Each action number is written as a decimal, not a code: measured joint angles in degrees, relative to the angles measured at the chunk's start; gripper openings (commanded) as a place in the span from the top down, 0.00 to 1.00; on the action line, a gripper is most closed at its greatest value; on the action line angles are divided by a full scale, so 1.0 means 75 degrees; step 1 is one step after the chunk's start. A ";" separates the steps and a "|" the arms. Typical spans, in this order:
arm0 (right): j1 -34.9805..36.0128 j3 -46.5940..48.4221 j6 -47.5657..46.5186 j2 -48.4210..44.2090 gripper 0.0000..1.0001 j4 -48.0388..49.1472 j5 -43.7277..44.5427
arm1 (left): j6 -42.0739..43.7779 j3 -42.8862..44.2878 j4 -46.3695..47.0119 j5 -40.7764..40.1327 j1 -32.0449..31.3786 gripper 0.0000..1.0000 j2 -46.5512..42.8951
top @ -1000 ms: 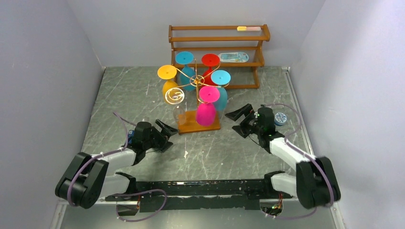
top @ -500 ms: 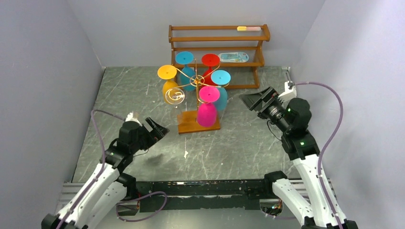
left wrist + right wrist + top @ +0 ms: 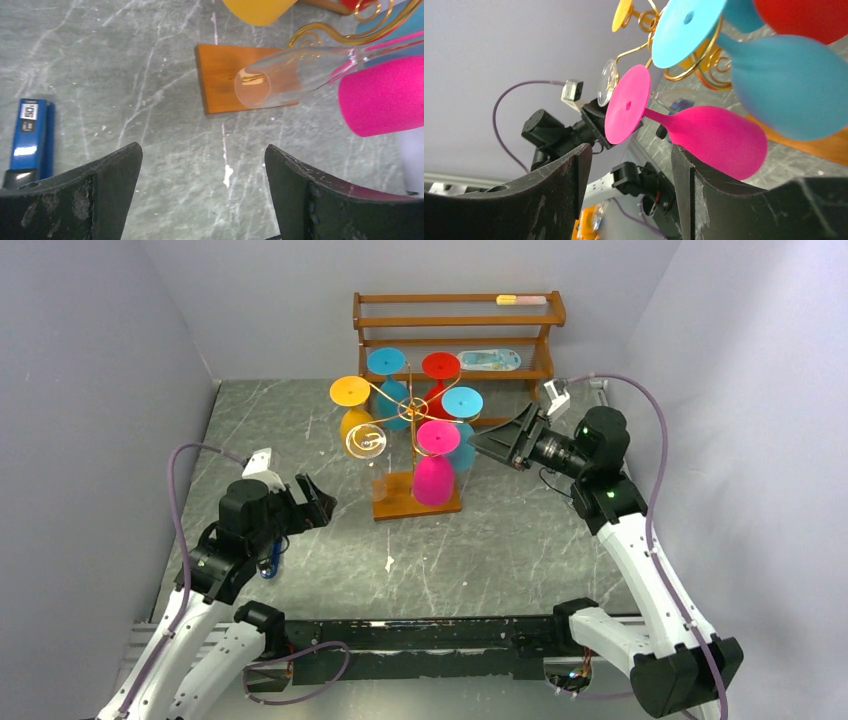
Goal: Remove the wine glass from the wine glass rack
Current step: Pick up the wine glass from the wine rack.
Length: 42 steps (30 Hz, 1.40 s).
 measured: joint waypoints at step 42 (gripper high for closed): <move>0.1137 -0.0274 0.1107 0.0717 0.92 0.1378 0.1105 | 0.0554 -0.0181 -0.0393 -0.1743 0.0006 0.05 -0.0938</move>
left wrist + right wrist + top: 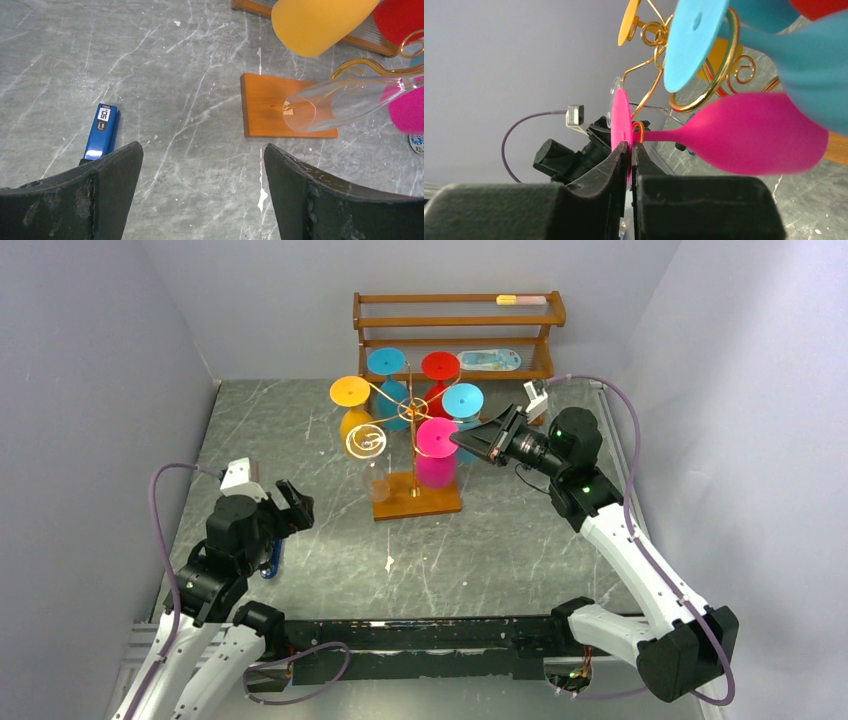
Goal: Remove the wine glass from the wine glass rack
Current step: Pick up the wine glass from the wine rack.
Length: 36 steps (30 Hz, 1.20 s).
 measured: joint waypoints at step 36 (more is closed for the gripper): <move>0.0006 0.1244 0.0906 0.0061 1.00 -0.1515 0.0009 | 0.0000 0.0000 0.0000 0.0015 0.0009 0.05 0.0131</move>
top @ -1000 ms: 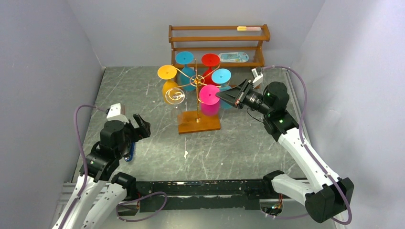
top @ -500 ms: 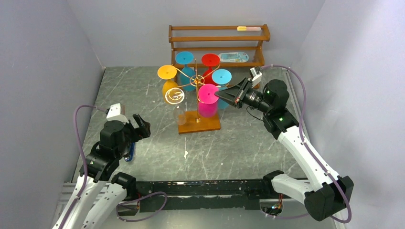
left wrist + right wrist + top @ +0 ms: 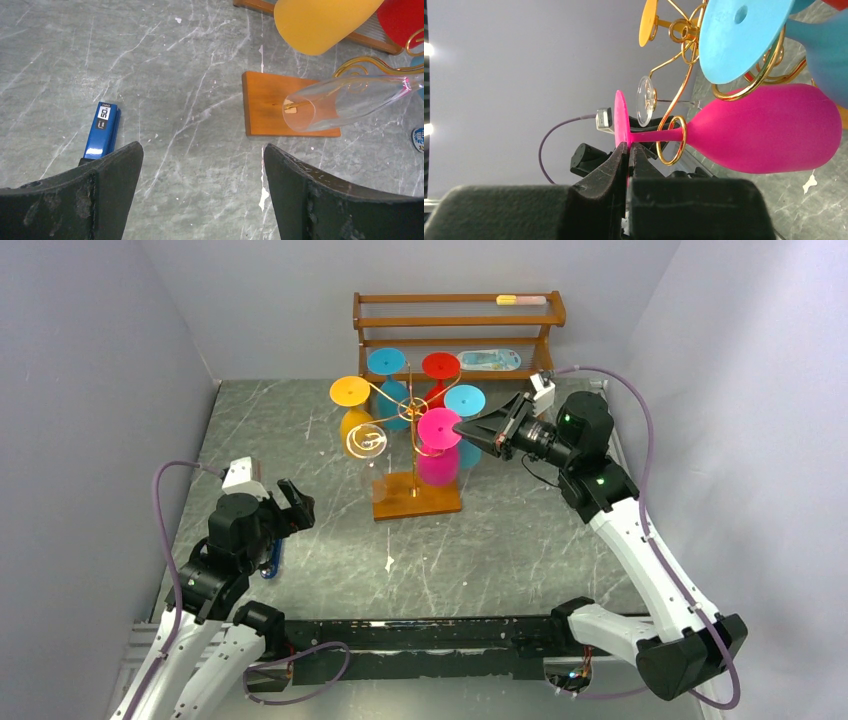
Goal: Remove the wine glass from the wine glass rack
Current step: Pick up the wine glass from the wine rack.
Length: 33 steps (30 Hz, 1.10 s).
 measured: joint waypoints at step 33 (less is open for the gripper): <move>0.0775 0.0204 -0.0064 0.0289 1.00 -0.0883 0.0405 | 0.0000 0.0000 0.0000 -0.0003 0.0000 0.05 -0.0087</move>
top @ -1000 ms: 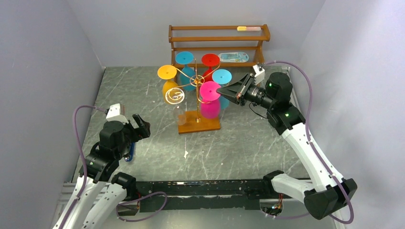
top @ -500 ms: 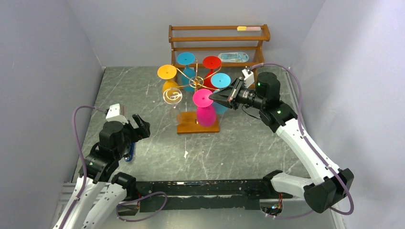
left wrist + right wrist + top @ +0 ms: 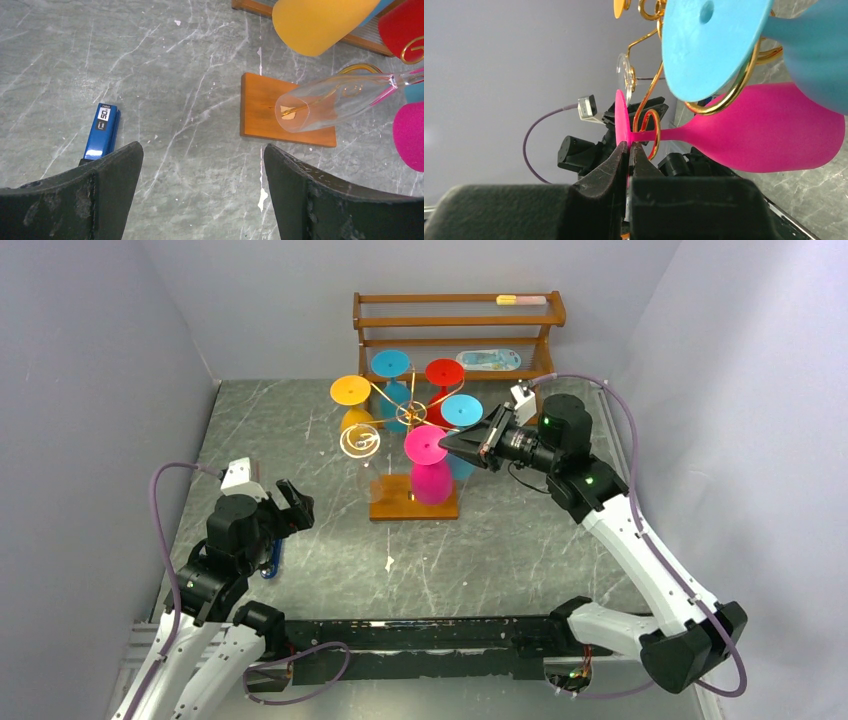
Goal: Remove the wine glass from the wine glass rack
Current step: Pick up the wine glass from the wine rack.
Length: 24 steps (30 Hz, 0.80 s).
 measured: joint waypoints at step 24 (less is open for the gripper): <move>0.0341 -0.0061 0.0000 0.0038 1.00 0.0108 -0.0312 | -0.0006 0.0000 0.0000 -0.0003 0.0000 0.05 -0.0035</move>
